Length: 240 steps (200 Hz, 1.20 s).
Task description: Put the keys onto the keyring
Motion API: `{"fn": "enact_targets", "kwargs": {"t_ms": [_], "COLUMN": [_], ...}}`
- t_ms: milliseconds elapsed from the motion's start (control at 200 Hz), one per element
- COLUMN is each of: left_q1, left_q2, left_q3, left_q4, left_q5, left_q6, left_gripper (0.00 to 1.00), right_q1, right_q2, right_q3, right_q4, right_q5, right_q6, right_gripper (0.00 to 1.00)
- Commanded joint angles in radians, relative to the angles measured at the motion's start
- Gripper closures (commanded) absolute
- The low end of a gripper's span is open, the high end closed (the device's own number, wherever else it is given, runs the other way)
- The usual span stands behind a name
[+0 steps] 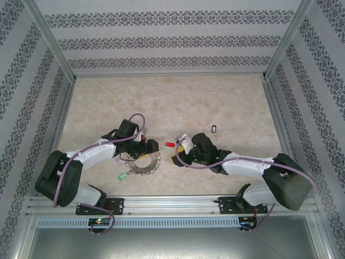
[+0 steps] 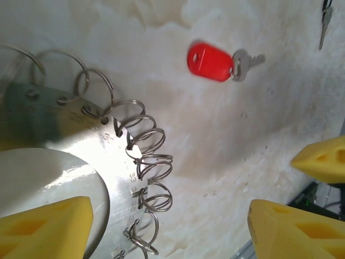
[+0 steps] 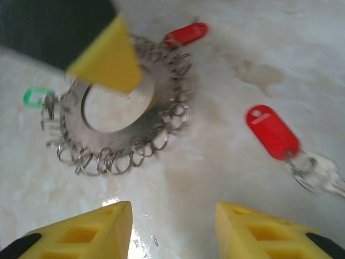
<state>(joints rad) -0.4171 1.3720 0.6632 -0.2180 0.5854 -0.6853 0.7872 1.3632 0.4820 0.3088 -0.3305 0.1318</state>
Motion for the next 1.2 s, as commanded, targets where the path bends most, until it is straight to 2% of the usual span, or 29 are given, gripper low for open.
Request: {"fn": "enact_targets", "kwargs": {"t_ms": [0,70,135,205,315,470,819,1194], "left_q1": [0.007,0.024,0.042,0.049,0.05,0.049,0.049,0.05], "left_q2": [-0.123,-0.206,-0.27,-0.318,-0.362,-0.37,-0.346,-0.341], "left_q3": [-0.017,-0.047,-0.061,-0.072,-0.089,-0.104,-0.117,-0.105], "left_q4": [-0.075,-0.09,-0.115,-0.131,-0.122,-0.106,-0.029,-0.054], "left_q5": [-0.179,-0.244,-0.286,-0.318,-0.342,-0.371,-0.348,-0.374], "left_q6": [-0.036,-0.066,-0.077,-0.076,-0.06,-0.033,0.038,0.062], "left_gripper": [0.22,0.22,0.22,0.22,0.22,0.22,0.21,0.19], "right_q1": [0.008,0.006,0.0,-0.018,-0.014,-0.019,-0.02,-0.008], "right_q2": [0.083,0.138,0.185,0.224,0.273,0.343,0.417,0.478], "right_q3": [0.058,0.112,0.134,0.141,0.188,0.214,0.26,0.285], "right_q4": [0.047,0.0,0.018,0.06,0.012,0.015,0.0,-0.01], "right_q5": [-0.077,-0.13,-0.128,-0.186,-0.194,-0.231,-0.231,-0.235], "right_q6": [-0.204,-0.287,-0.319,-0.366,-0.432,-0.475,-0.531,-0.554], "right_gripper": [0.59,0.65,0.65,0.67,0.7,0.69,0.69,0.71]}}
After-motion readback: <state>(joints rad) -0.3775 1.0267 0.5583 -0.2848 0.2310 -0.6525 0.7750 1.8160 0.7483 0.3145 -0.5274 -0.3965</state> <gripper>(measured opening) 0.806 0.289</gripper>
